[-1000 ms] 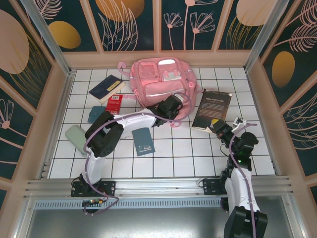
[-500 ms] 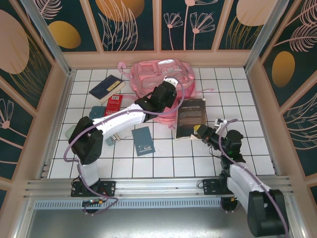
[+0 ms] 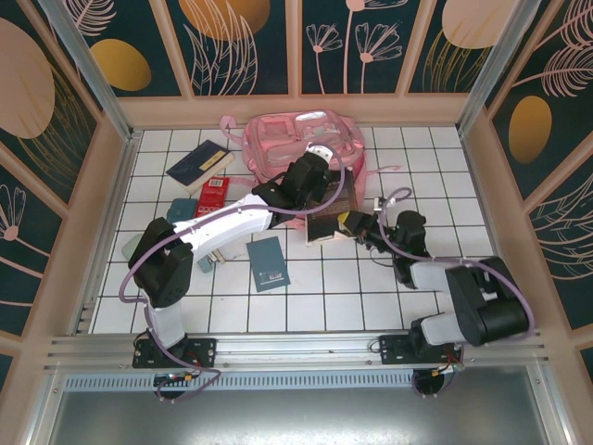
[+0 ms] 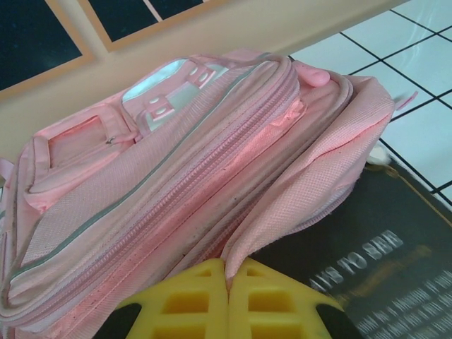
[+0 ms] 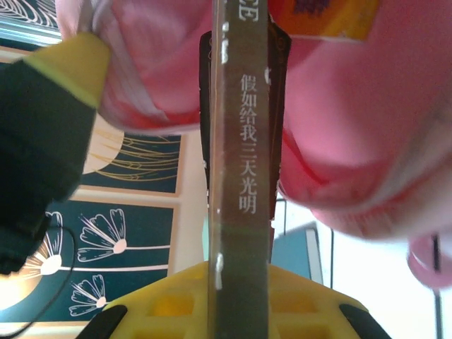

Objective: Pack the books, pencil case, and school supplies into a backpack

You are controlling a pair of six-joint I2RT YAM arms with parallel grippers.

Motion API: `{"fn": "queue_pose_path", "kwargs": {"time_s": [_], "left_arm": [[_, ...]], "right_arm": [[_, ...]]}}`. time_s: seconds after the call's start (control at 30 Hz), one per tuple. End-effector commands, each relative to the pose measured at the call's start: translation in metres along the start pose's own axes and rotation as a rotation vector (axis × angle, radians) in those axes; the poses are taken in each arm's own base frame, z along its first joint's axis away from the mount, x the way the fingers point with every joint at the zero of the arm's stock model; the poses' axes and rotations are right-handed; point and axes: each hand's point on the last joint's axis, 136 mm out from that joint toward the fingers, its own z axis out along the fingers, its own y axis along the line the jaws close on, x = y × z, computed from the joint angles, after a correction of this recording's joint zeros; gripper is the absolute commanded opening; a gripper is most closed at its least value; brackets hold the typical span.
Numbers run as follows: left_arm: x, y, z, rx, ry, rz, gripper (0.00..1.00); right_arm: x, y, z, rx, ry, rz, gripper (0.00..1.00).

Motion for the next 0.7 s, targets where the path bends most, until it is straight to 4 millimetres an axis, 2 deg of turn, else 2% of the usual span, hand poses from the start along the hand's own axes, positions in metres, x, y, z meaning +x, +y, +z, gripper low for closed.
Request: {"fn": "queue_pose_path", "kwargs": {"time_s": [0.0,0.1,0.17,0.43,0.67], "left_arm": [[-0.058,0.003,-0.029,0.036,-0.148,-0.101,0.00],[-0.058,-0.001,-0.029,0.058,-0.143,-0.109,0.00],[-0.059,-0.002,-0.029,0.066,-0.144,-0.115,0.00],[-0.061,-0.008,-0.035,0.113,-0.146,-0.132,0.00],[-0.067,-0.009,-0.041,0.138,-0.153,-0.147,0.00]], "right_arm": [[-0.018,0.038,0.019,-0.148,0.008,-0.105,0.00],[-0.029,0.043,0.039,-0.204,0.029,-0.097,0.00],[-0.039,0.037,0.053,-0.187,0.032,-0.091,0.00],[-0.080,-0.002,0.099,-0.082,-0.040,-0.038,0.00],[-0.106,-0.024,0.135,-0.019,-0.110,-0.017,0.00]]}}
